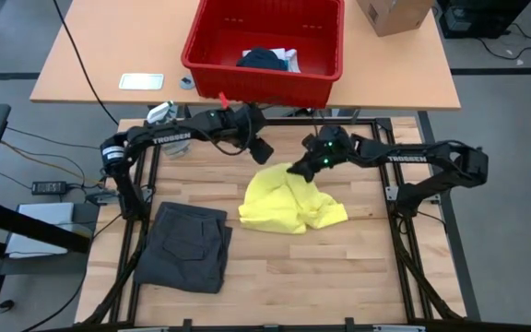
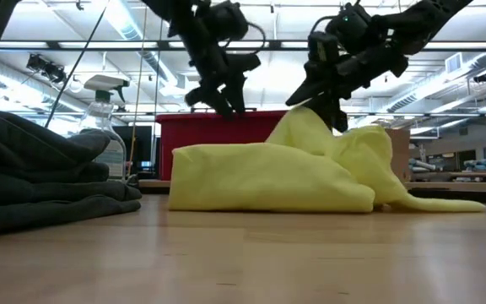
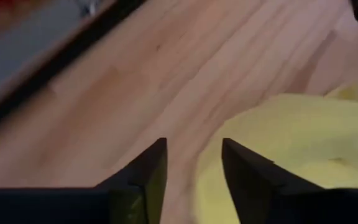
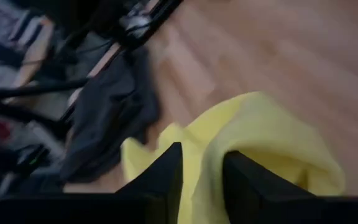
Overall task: Fold Laundry from Bin
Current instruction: Fold the yellow shirt
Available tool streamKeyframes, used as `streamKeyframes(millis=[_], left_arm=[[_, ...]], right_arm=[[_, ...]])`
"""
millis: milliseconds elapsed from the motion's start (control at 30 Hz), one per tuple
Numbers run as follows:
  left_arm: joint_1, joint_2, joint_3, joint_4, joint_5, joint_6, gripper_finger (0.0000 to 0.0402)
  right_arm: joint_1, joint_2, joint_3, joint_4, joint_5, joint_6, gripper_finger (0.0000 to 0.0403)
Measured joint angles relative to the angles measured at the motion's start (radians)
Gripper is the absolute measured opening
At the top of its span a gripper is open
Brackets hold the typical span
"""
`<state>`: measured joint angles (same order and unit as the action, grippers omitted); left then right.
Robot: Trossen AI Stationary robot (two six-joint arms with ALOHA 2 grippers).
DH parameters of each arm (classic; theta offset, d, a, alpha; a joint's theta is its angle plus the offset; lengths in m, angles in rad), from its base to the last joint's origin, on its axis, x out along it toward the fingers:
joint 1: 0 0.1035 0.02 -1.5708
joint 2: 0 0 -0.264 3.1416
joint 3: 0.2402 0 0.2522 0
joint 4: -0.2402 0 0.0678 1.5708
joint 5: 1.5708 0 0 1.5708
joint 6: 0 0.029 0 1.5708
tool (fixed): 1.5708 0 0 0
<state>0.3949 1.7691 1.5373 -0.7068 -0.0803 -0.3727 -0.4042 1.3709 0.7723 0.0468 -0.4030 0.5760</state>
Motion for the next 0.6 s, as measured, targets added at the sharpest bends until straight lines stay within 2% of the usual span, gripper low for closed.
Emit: streamKeyframes(millis=[100,200,267,333,433,600], left_arm=[[0.002,0.000,-0.060,0.100,0.036,-0.169,0.0182],[-0.024,0.001,-0.113,0.301,0.072,-0.265,0.0191],[-0.051,0.002,-0.142,0.451,0.076,-0.300,0.0191],[-0.078,0.020,-0.150,0.551,0.078,-0.330,0.0191],[-0.109,0.055,-0.138,0.587,0.064,-0.366,0.0192],[-0.148,0.133,-0.129,0.579,-0.004,-0.485,0.0192]], right_arm=[[-0.035,-0.019,0.000,-0.020,0.099,-0.002,0.0126],[-0.061,-0.021,0.000,-0.044,0.176,-0.003,0.0143],[-0.071,-0.021,0.000,-0.050,0.158,-0.003,0.0154],[-0.077,-0.018,0.000,-0.050,0.093,-0.013,0.0161],[-0.084,-0.021,0.000,-0.100,0.067,-0.024,0.0163],[-0.150,-0.060,0.000,-0.424,0.311,-0.096,0.0163]])
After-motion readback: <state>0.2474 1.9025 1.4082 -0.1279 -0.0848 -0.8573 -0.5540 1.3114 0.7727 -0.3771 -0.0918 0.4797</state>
